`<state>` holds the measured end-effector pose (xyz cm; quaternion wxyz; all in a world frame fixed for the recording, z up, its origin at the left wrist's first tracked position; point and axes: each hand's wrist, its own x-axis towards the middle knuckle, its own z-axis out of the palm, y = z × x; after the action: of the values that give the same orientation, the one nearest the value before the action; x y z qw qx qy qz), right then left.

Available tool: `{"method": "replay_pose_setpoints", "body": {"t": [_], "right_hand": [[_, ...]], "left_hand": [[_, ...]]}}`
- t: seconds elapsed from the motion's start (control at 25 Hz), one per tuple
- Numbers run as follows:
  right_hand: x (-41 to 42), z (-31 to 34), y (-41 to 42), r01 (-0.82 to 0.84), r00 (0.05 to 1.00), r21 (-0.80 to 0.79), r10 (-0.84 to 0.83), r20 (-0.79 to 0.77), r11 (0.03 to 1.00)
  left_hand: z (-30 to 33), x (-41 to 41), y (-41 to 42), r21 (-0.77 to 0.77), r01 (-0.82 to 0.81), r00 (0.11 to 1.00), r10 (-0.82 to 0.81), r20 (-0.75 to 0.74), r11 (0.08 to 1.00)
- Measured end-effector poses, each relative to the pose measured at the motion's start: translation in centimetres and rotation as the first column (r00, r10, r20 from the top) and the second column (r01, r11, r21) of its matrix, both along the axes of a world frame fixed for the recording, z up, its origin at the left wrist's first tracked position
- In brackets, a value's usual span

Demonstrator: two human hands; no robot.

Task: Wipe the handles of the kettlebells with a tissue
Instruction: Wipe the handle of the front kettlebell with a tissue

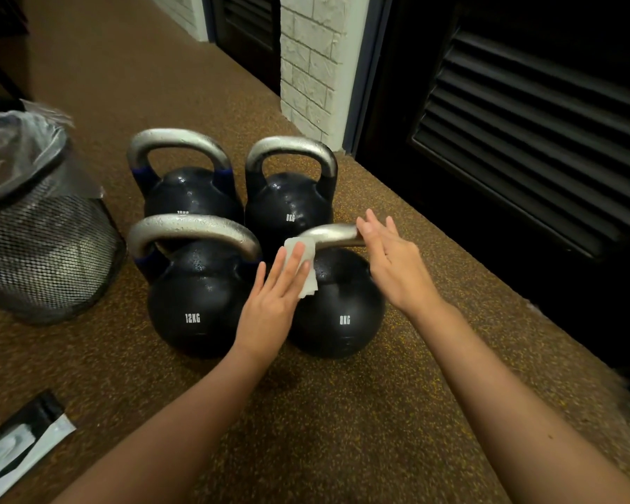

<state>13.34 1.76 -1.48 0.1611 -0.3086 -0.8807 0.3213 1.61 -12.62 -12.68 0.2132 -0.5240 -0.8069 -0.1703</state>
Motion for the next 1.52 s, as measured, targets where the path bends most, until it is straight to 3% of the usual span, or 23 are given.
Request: {"method": "replay_pose_setpoints", "body": {"t": [0.32,0.4,0.52,0.6,0.88,1.08,1.36,1.52], "right_hand": [[-0.2,-0.3,0.2,0.013,1.0,0.009,-0.013,0.013,1.0],[-0.3,-0.3,0.2,0.017,1.0,0.023,-0.018,0.024,1.0],[-0.3,-0.2,0.1,0.014,1.0,0.029,-0.015,0.027,0.999],[-0.2,0.0,0.0,-0.001,1.0,0.017,0.0,0.018,1.0],[0.2,-0.3,0.2,-0.068,0.995,0.127,0.059,0.077,0.99],[0.7,-1.1,0.7,-0.098,0.994,0.219,0.083,0.074,0.971],[1.2,-1.7,0.5,-0.102,0.995,0.259,0.1,0.021,0.961],[1.2,-1.5,0.6,-0.114,0.993,0.232,0.112,0.023,0.966]], "left_hand": [[3.3,0.5,2.8,0.033,0.124,0.991,-0.125,0.051,0.992],[3.7,0.4,2.7,0.144,0.137,0.957,-0.168,0.237,0.98],[4.4,-0.5,2.0,0.38,-0.032,0.742,-0.232,0.628,0.925],[5.0,-0.9,1.9,0.383,-0.129,0.663,-0.207,0.72,0.915],[7.0,-0.7,3.4,0.417,-0.055,0.653,-0.283,0.703,0.907],[5.5,-1.8,2.4,0.347,-0.121,0.577,-0.219,0.787,0.93],[6.6,-1.4,3.8,0.424,-0.016,0.692,-0.296,0.659,0.906],[5.6,-1.8,2.7,0.34,-0.135,0.607,-0.193,0.771,0.931]]}}
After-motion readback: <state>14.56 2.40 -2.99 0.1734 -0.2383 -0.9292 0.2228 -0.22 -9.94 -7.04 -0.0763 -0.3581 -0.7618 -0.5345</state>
